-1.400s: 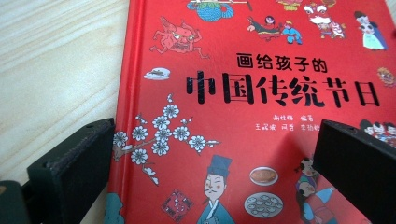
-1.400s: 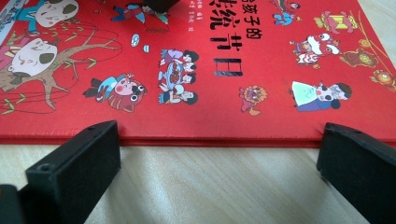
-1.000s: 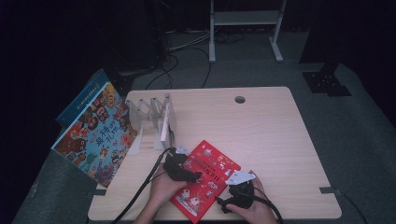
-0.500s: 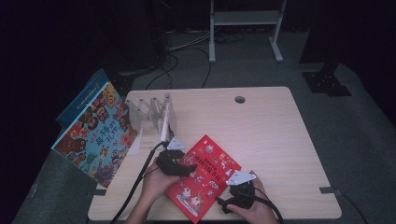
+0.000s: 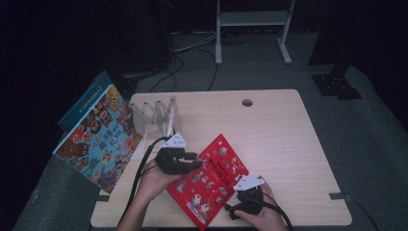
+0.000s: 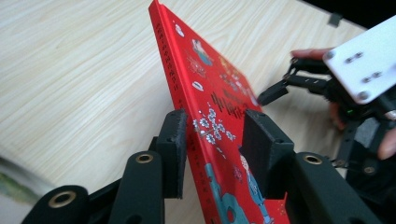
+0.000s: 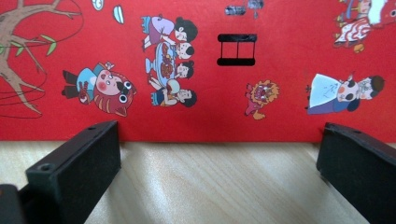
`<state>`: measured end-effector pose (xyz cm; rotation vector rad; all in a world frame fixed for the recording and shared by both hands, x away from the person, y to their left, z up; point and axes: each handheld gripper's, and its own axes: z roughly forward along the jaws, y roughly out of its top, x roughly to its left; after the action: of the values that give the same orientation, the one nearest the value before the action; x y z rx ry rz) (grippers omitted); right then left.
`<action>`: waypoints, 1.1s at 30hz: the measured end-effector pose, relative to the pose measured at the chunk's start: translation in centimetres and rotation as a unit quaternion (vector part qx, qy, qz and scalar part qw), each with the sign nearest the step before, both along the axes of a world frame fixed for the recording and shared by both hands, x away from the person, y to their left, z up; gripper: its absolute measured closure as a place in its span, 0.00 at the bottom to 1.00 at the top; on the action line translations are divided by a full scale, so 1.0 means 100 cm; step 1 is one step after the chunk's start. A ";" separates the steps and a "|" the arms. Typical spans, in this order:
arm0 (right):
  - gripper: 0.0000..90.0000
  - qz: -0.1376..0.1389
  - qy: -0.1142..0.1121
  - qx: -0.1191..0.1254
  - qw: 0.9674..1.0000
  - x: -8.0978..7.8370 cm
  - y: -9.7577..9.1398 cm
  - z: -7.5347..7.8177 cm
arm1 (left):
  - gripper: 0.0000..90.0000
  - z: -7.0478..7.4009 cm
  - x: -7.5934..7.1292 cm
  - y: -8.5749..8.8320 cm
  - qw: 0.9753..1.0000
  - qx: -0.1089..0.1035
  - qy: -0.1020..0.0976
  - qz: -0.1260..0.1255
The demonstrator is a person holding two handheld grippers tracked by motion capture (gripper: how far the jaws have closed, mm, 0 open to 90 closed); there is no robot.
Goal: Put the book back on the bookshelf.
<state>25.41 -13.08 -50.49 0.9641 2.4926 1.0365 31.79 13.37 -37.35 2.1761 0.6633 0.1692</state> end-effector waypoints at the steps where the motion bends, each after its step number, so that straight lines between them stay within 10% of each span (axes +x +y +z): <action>1: 0.00 0.000 0.000 0.000 1.000 0.000 0.000 0.000 | 0.68 0.001 0.000 0.000 1.000 0.005 -0.004 -0.001; 9: 0.00 -0.012 0.001 0.000 1.000 0.001 0.000 0.000 | 0.74 0.005 -0.005 -0.004 0.999 -0.031 0.015 -0.037; 20: 0.00 -0.012 -0.002 0.000 1.000 0.003 -0.001 0.000 | 0.77 0.017 -0.003 -0.011 0.998 0.017 -0.007 -0.056; 33: 0.00 -0.010 -0.002 0.000 1.000 0.004 -0.001 0.000 | 0.72 0.015 -0.001 -0.011 0.998 0.000 0.015 -0.059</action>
<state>25.78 -13.15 -50.49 0.9839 2.4741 1.0310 31.72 12.29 -35.82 2.2154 0.5488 0.0751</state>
